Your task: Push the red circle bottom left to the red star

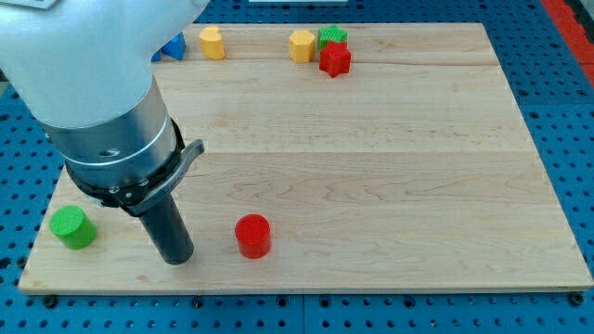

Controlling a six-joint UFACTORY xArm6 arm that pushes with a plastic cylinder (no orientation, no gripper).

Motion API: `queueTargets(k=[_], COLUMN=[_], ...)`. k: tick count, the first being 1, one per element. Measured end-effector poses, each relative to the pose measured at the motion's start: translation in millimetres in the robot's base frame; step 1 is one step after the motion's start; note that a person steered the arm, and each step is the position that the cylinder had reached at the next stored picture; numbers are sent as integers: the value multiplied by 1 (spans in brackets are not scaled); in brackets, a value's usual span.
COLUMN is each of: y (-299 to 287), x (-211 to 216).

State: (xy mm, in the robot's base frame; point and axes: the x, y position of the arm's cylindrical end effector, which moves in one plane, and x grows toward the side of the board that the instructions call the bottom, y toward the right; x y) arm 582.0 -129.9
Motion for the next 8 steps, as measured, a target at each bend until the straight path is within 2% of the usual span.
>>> queueTargets(k=[2, 3, 4, 6, 8], y=[1, 32, 72, 76, 76], x=[-2, 24, 20, -49, -97])
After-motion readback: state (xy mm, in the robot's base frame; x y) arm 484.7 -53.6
